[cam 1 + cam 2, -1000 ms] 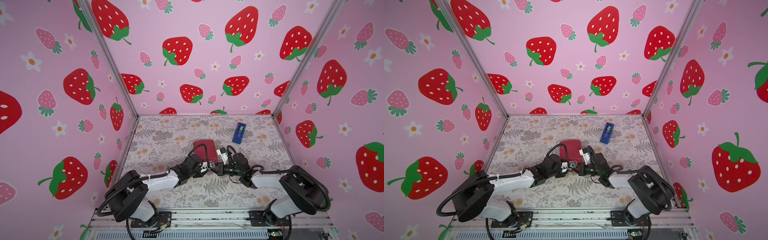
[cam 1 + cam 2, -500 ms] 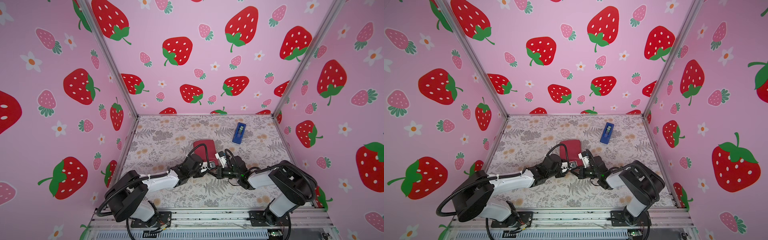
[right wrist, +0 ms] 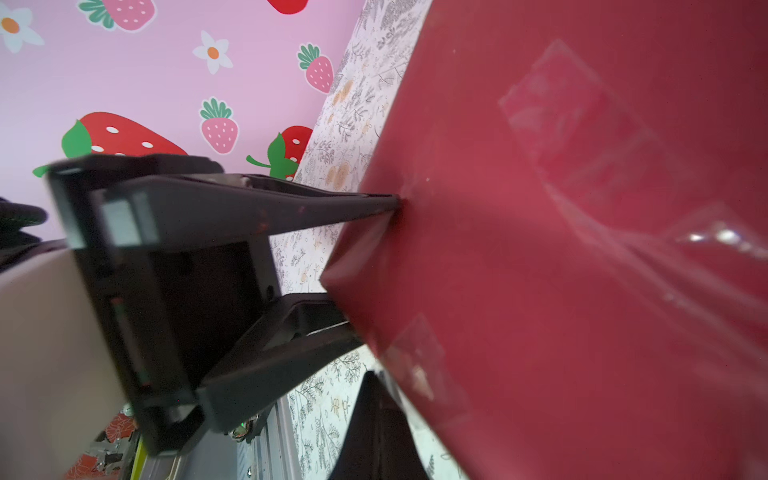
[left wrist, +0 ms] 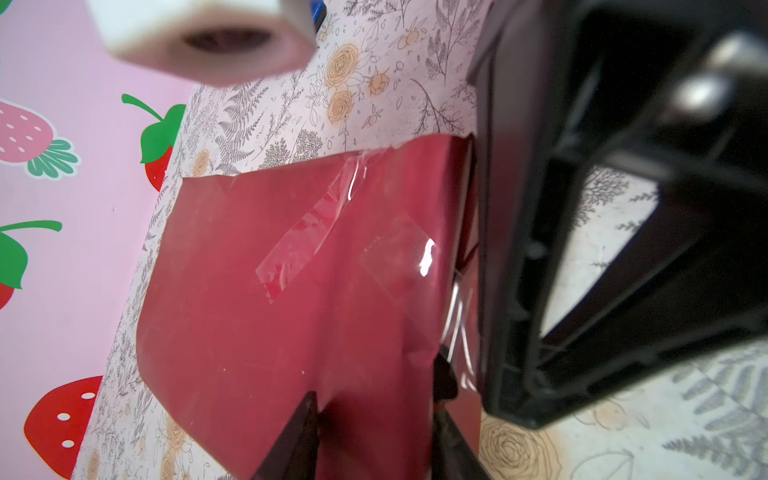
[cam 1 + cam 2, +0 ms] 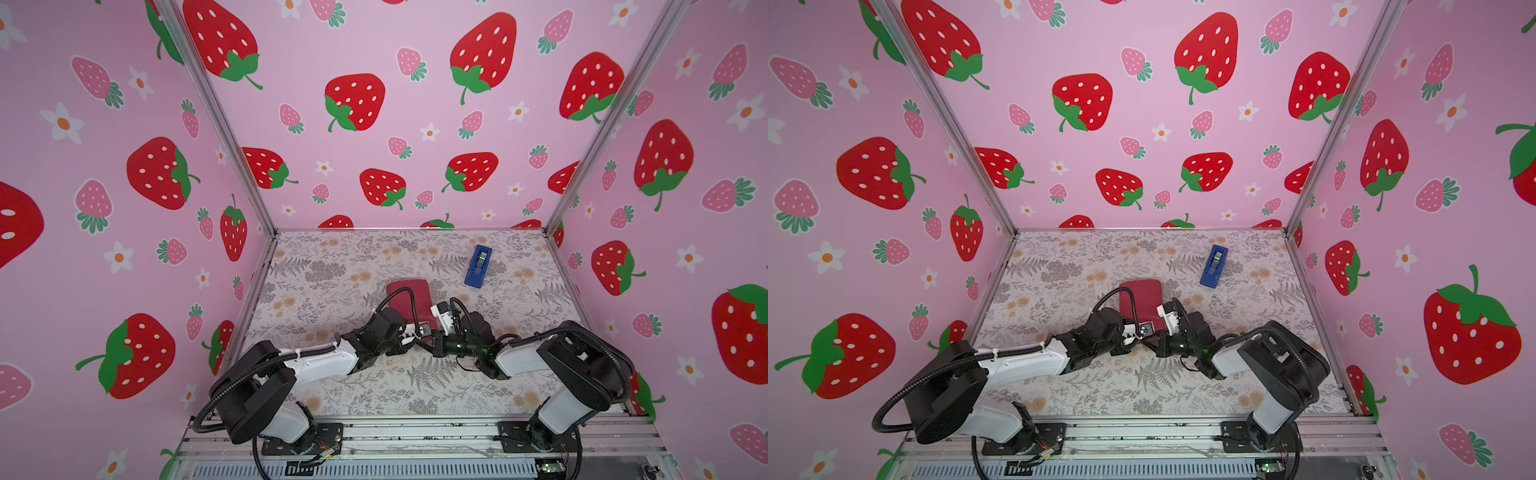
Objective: Wrap the gift box in paper
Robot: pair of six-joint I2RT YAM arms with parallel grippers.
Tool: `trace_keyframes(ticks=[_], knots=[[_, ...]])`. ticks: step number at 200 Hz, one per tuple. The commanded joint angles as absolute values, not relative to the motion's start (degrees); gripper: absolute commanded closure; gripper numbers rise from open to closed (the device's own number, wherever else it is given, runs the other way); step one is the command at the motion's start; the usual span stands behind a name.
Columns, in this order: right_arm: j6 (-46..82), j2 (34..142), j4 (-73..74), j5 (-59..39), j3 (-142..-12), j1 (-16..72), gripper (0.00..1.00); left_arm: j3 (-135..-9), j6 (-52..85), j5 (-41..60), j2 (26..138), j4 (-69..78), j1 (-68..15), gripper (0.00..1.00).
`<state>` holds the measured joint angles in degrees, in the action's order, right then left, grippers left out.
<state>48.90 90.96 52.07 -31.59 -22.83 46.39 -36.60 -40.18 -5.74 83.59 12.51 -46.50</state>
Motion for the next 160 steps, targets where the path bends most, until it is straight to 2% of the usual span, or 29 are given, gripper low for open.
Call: trace_keyframes(ticks=[1, 43, 69, 98, 132, 160], knots=[[46.68, 83.96, 47.18, -29.77, -21.41, 46.78, 1.00, -36.56, -39.55, -5.97, 85.01, 5.43, -45.99, 0.58], [44.84, 70.75, 33.74, -24.02, -19.26, 46.16, 1.00, -36.56, -39.61, -6.06, 84.92, 5.19, -45.97, 0.59], [44.65, 67.38, 29.19, -21.56, -19.79, 45.08, 1.00, -36.61, -39.57, -5.98, 84.99, 5.19, -46.05, 0.59], [43.58, 69.62, 29.33, -22.39, -21.45, 44.47, 1.00, -36.63, -39.44, -5.93, 85.03, 5.19, -45.95, 0.59], [44.37, 75.53, 39.79, -30.22, -22.59, 44.80, 1.00, -36.74, -39.55, -5.84, 84.94, 5.07, -46.05, 0.59], [42.70, 78.73, 41.88, -31.52, -24.50, 45.69, 1.00, -36.73, -39.50, -5.89, 85.03, 5.08, -45.88, 0.59]])
